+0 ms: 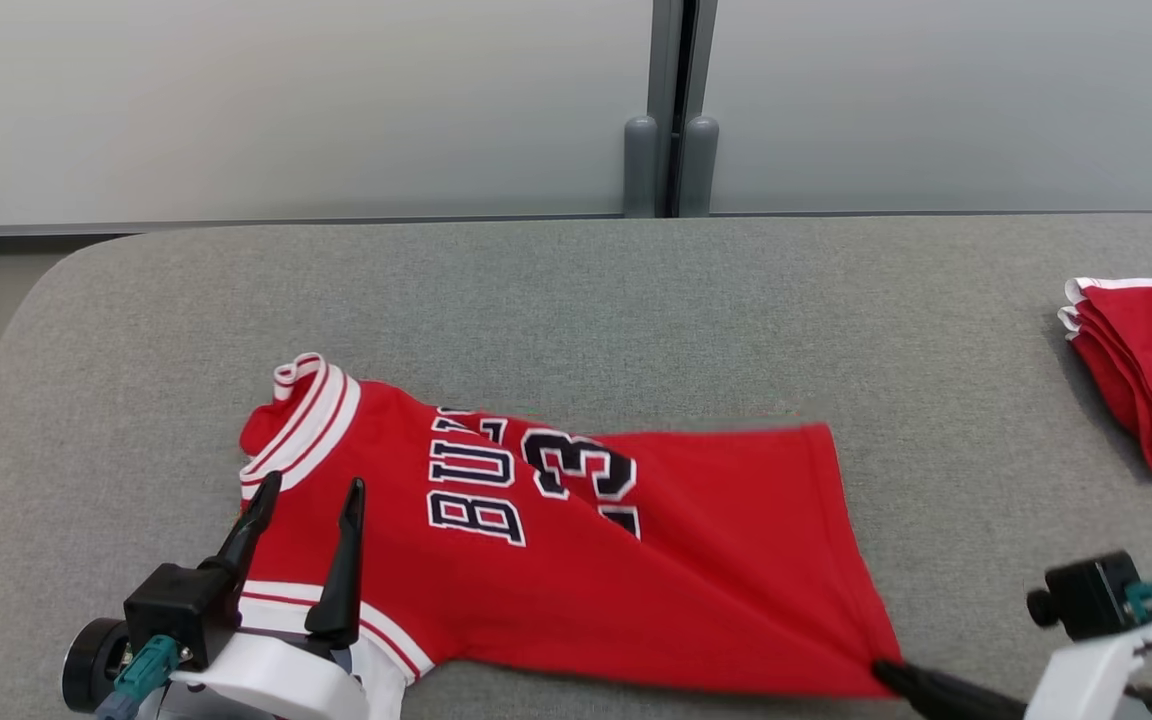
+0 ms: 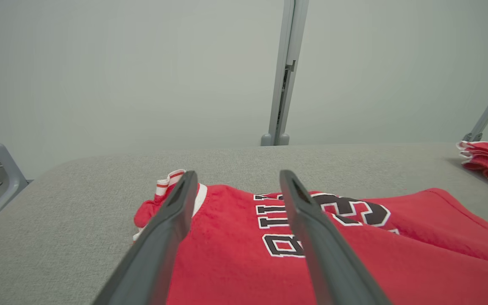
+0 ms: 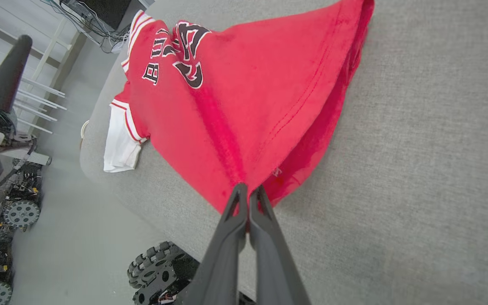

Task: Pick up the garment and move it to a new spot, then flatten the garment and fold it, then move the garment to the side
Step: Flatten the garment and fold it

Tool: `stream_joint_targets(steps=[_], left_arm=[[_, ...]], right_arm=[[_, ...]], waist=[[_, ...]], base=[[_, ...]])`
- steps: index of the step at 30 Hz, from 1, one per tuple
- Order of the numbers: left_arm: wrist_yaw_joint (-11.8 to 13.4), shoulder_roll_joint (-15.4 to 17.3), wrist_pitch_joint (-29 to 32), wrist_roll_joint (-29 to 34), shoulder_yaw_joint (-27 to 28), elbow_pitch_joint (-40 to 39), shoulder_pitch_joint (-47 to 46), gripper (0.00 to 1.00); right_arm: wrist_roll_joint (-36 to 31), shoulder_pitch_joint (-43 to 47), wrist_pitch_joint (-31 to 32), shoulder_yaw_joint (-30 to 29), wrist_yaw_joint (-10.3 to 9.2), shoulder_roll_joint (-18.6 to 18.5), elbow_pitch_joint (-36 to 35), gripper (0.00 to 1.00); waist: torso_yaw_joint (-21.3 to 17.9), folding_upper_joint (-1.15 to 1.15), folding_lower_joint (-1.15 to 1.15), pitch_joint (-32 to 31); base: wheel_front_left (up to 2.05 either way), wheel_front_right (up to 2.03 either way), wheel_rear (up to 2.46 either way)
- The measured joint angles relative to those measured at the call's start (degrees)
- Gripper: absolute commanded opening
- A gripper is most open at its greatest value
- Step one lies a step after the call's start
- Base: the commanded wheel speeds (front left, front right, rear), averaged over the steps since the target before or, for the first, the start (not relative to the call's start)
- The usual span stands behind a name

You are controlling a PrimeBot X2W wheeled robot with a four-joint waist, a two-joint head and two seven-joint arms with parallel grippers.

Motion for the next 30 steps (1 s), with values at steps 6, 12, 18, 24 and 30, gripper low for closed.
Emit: stream_joint_targets(steps=[6,12,18,24,30], left_arm=[[-0.57,-0.22,-0.01,0.60,0.60,0.26,0.74,1.00],[-1.30,-1.08,0.00,1.15,0.12,0.57,-0.04,1.00],[-1.64,-1.67,0.01,1.23,-0.08,1.45,-0.49,1.00],[-2.14,-2.43,0.01,1.24,-0.27,2.14,-0.82,1.00],[-2.22,-2.79,0.00,1.25,0.35,2.63,-0.89,1.00]], right_arm=[[-1.63,6.43,5.14,-5.79,0.00,3.02,-7.25,0.00],[-6.42,-0.42,5.37,-8.46,0.00,7.72,-1.48,0.00],[-6.81,-7.52,4.91,-8.90,-0.01,10.05,11.38,0.00],[-5.99,-11.98,1.09,-7.83,-0.01,11.14,18.87,1.00],[-3.92,-12.10,-3.57,-8.77,0.00,9.50,18.50,1.00]], waist=[[0.32,0.00,0.00,-0.12],[2.22,0.00,0.00,0.96],[4.92,0.00,0.00,2.36],[6.22,0.00,0.00,3.59],[5.00,0.00,0.00,3.72]], base=[[0.00,0.00,0.00],[0.00,0.00,0.00],[0.00,0.00,0.00],[0.00,0.00,0.00],[0.00,0.00,0.00]])
